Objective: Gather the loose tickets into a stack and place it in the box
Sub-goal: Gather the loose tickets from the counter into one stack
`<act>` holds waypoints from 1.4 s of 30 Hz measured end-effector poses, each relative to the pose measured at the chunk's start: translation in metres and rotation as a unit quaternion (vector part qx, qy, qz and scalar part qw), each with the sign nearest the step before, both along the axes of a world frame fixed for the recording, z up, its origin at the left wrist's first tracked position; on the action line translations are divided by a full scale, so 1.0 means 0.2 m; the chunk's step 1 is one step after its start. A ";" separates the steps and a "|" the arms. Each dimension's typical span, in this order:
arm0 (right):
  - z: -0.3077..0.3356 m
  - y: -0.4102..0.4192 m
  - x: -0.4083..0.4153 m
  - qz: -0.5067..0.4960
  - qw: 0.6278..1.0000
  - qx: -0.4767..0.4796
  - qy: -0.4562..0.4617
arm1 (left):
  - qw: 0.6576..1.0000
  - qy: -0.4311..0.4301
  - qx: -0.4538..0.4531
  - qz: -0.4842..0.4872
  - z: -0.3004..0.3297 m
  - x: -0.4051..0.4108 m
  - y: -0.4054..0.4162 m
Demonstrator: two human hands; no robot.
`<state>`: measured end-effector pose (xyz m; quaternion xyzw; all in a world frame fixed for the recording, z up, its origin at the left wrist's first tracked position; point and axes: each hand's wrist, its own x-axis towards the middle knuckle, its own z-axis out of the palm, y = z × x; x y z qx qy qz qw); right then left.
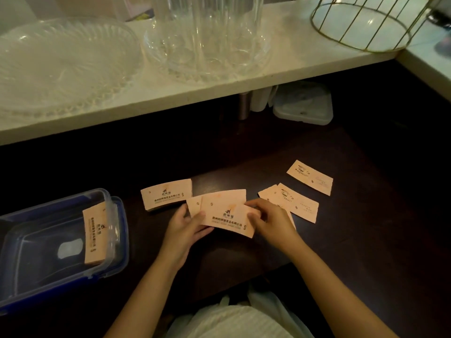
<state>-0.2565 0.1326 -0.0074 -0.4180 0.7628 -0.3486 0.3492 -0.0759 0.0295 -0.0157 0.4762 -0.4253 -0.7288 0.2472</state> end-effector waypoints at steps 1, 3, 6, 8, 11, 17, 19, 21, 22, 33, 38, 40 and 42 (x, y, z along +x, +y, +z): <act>-0.01 -0.01 0.00 0.002 1.000 0.007 0.003 | 1.000 -0.008 -0.007 -0.009 0.00 -0.01 0.01; -0.03 0.00 0.00 -0.002 1.000 0.016 0.005 | 0.999 -0.027 -0.008 -0.016 0.00 -0.03 0.02; -0.08 0.04 -0.03 -0.096 0.994 0.032 0.042 | 1.000 -0.028 0.012 -0.004 -0.01 -0.03 0.04; -0.12 0.12 -0.09 -0.209 0.968 0.099 0.093 | 0.999 -0.015 0.032 0.029 -0.03 -0.03 0.04; -0.18 0.22 -0.12 -0.220 0.931 0.211 0.200 | 0.995 -0.012 0.064 0.077 -0.06 -0.01 0.03; -0.23 0.16 -0.08 -0.196 0.913 0.227 0.276 | 0.991 -0.022 0.065 0.113 -0.09 -0.02 0.01; -0.24 0.15 -0.08 -0.201 0.912 0.227 0.277 | 0.991 -0.035 0.058 0.114 -0.09 -0.02 0.01; -0.25 0.16 -0.09 -0.206 0.914 0.219 0.273 | 0.991 -0.044 0.052 0.113 -0.09 -0.02 0.01; -0.24 0.16 -0.09 -0.200 0.915 0.215 0.275 | 0.991 -0.044 0.052 0.115 -0.08 -0.02 0.01; -0.05 0.10 -0.09 0.022 0.974 -0.044 0.223 | 0.996 -0.024 0.034 0.084 -0.04 -0.02 -0.03; -0.02 0.02 -0.06 0.123 0.934 -0.062 0.329 | 0.999 0.002 0.025 0.028 -0.02 -0.05 -0.01; -0.02 0.00 -0.06 0.132 0.930 -0.047 0.340 | 0.999 0.012 0.029 0.029 -0.02 -0.06 0.00; -0.03 -0.01 -0.05 0.141 0.928 -0.038 0.343 | 0.999 0.017 0.038 0.033 -0.02 -0.07 0.00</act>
